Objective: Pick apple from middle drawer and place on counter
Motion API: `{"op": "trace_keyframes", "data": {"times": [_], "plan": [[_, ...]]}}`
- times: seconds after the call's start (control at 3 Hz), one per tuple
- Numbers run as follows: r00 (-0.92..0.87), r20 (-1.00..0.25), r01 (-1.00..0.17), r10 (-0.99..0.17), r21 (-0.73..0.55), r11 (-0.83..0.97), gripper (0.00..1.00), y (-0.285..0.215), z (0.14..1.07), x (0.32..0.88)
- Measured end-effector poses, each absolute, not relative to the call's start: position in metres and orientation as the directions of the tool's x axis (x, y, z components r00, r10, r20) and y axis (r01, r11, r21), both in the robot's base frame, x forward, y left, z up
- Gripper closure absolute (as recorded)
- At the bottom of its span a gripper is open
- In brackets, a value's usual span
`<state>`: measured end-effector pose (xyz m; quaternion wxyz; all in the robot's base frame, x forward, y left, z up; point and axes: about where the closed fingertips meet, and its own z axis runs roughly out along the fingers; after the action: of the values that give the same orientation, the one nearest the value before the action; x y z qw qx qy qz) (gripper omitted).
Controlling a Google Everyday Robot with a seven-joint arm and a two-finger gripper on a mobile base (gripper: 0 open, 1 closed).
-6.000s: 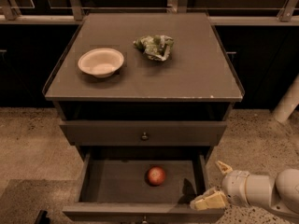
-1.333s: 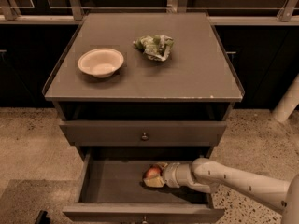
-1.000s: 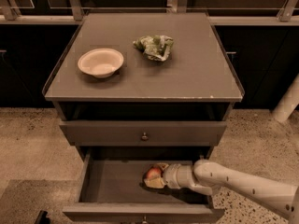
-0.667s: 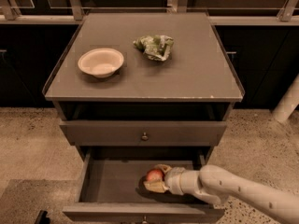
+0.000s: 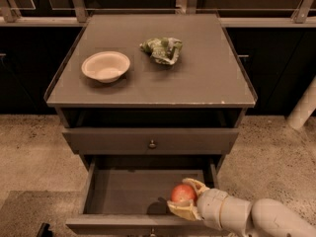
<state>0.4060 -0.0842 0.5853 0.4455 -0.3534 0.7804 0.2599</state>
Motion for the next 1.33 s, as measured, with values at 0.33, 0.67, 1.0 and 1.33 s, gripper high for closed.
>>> {"op": "trace_keyframes", "data": {"times": [0.33,0.67,1.0,1.33], "plan": [[-0.356,-0.877,-0.796,-0.321,0.104,0.597,1.0,-0.082,0.584,0.409],[-0.34,-0.855,-0.833,-0.391,0.081,0.547,1.0,-0.092,0.614,0.441],[-0.29,-0.828,-0.89,-0.481,0.048,0.453,1.0,-0.088,0.666,0.486],[-0.214,-0.807,-0.94,-0.55,0.016,0.342,1.0,-0.069,0.724,0.528]]}}
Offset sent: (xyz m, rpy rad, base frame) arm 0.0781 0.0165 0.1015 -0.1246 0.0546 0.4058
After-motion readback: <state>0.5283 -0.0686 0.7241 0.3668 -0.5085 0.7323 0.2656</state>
